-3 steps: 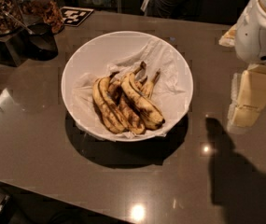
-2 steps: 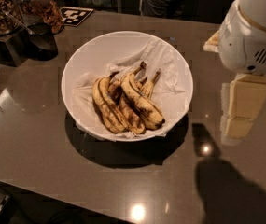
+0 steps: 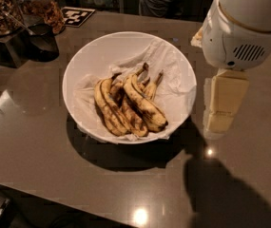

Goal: Pick banana from white bowl

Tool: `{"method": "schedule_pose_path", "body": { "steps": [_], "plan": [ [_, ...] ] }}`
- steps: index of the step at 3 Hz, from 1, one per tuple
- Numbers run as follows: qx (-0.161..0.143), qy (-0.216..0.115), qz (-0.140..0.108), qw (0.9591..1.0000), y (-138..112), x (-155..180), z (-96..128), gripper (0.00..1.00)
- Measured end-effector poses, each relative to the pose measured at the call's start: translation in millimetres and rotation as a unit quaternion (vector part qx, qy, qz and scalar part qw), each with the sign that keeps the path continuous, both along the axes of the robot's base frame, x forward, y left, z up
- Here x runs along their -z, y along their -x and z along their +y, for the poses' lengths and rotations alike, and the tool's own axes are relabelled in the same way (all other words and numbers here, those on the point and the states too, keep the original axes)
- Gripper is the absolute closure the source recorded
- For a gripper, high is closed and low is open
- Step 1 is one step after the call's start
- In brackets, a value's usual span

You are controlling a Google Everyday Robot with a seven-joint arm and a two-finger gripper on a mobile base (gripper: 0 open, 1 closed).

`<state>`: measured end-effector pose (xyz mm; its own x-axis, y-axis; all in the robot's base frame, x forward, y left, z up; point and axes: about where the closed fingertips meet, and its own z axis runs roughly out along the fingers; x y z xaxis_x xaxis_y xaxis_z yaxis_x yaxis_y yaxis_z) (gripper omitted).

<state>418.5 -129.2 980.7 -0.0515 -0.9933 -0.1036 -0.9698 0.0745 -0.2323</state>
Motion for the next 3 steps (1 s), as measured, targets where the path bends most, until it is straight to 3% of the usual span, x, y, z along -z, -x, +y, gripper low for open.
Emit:
{"method": "schedule_pose_path", "body": {
  "steps": [2, 3],
  "plan": [
    [0.028, 0.0, 0.055, 0.9981, -34, 34, 21, 0.0],
    [0.029, -0.011, 0.038, 0.9988, -36, 29, 24, 0.0]
  ]
}}
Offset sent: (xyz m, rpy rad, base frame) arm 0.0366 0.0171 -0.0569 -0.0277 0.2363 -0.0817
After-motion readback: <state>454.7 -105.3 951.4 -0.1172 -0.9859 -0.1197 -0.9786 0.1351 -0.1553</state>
